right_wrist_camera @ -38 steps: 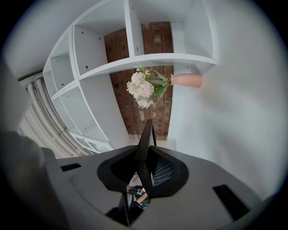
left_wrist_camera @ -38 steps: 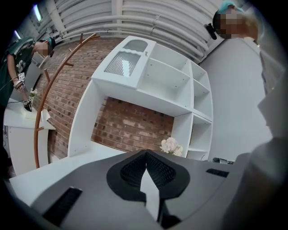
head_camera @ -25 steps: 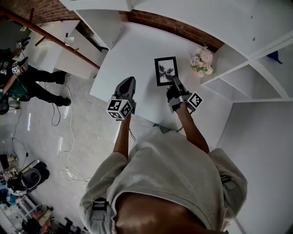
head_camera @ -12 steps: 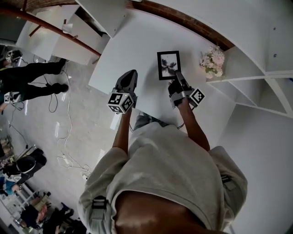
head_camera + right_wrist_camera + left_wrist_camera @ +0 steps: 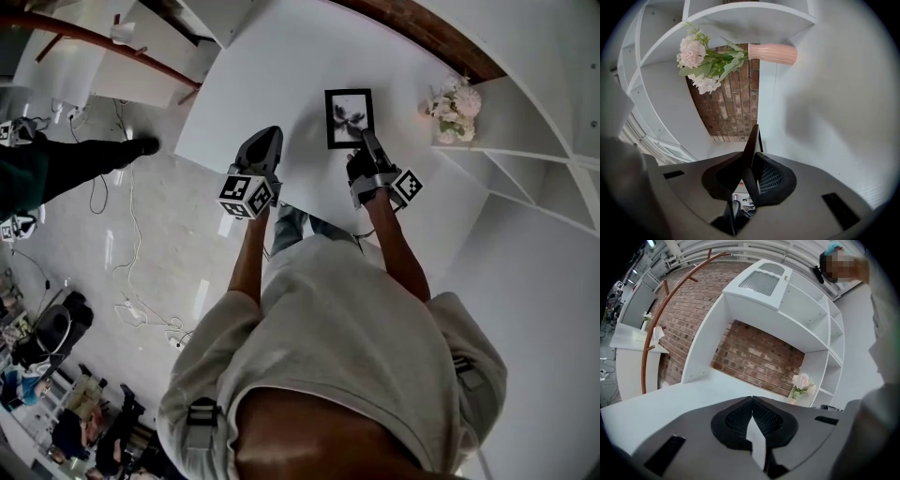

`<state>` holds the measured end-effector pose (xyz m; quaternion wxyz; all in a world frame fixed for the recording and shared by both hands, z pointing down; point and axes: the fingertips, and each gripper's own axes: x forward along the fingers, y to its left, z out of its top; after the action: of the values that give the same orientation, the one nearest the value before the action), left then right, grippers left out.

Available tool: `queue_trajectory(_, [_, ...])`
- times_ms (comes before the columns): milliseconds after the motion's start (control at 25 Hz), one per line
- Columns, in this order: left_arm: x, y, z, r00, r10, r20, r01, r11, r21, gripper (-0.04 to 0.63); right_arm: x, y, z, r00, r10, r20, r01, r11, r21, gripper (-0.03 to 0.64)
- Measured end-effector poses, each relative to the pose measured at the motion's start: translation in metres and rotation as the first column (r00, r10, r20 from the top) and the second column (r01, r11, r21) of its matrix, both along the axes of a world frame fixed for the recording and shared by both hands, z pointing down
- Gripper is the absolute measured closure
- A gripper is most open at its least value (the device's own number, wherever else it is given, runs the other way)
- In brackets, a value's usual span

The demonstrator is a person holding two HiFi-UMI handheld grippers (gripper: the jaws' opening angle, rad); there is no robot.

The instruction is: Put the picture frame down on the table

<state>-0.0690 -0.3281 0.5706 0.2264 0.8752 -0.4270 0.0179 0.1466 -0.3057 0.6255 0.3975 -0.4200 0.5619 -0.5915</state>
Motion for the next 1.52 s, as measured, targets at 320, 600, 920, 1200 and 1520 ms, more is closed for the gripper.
queue_trajectory(320, [-0.009,0.016,0.027,1.0,0.011,-0.009,-0.011,0.998,-0.054,0.58,-0.008,0.02,0.023,1.0,0.012,-0.013,-0.012,0.998,-0.054,0.537])
queue_trajectory(600, [-0.016,0.029,0.046,1.0,0.005,-0.015,-0.007,0.996,-0.088,0.58,-0.017,0.028,0.039,1.0,0.005,-0.018,-0.006,0.997,-0.083,0.537])
queue_trajectory(920, [-0.022,0.041,0.062,1.0,-0.005,-0.021,0.003,0.993,-0.117,0.58,-0.031,0.013,0.05,1.0,-0.005,-0.019,0.003,0.997,-0.079,0.537])
queue_trajectory(1200, [-0.03,0.045,0.065,1.0,-0.018,-0.021,0.015,0.992,-0.123,0.58,-0.047,-0.02,0.051,0.999,-0.029,-0.027,0.028,0.998,-0.064,0.537])
queue_trajectory(1520, [-0.041,0.045,0.062,0.999,-0.036,-0.027,0.032,0.991,-0.128,0.58,-0.065,-0.063,0.034,0.999,-0.043,-0.029,0.043,0.999,-0.013,0.535])
